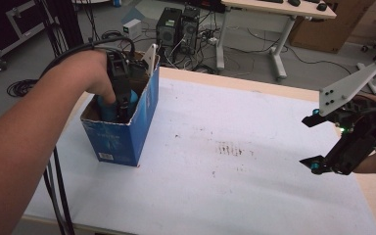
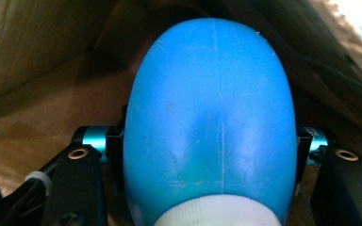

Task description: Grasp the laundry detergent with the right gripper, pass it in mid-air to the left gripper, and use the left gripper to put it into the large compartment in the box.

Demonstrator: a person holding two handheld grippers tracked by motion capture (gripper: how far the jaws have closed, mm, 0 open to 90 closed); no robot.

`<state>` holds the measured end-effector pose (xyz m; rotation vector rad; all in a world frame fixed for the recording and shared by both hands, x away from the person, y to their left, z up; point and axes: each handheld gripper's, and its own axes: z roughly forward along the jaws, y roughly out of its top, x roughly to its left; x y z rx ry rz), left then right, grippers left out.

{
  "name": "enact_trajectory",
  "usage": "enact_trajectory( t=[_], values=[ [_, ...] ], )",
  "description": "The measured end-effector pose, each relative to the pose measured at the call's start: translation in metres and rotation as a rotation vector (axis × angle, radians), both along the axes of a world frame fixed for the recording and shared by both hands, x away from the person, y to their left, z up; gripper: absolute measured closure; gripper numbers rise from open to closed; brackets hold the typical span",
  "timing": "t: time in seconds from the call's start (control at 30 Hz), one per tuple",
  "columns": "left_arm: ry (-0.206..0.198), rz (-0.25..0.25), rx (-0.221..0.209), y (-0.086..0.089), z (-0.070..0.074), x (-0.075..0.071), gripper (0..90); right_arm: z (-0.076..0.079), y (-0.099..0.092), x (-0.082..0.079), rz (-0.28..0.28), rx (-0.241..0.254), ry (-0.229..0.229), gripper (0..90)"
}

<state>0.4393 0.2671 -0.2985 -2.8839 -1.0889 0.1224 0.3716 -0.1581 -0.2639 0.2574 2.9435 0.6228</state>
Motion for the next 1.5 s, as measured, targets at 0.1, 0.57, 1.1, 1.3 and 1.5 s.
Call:
enact_trajectory(
  t=[0.1, 0.57, 1.1, 1.3, 1.5],
  values=[
    [-0.001, 0.000, -0.010, 0.001, -0.001, 0.001, 38.6, 0.000, -0.001, -0.001, -0.005, -0.003, 0.001, 0.7],
    [-0.011, 0.039, -0.062, -0.001, 0.014, -0.001, 29.6, -0.002, 0.001, 0.000, -0.002, 0.003, 0.002, 0.7],
    [-0.040, 0.081, -0.055, 0.004, 0.040, -0.003, 24.9, 0.000, -0.001, 0.001, 0.011, 0.013, 0.009, 0.7],
    [-0.066, 0.061, -0.068, 0.000, 0.056, -0.007, 20.2, 0.004, -0.005, 0.005, 0.002, 0.008, 0.010, 0.7],
    [-0.079, 0.022, -0.056, -0.009, 0.075, -0.015, 18.9, 0.006, -0.008, 0.008, 0.000, 0.006, 0.015, 0.7]
  ],
)
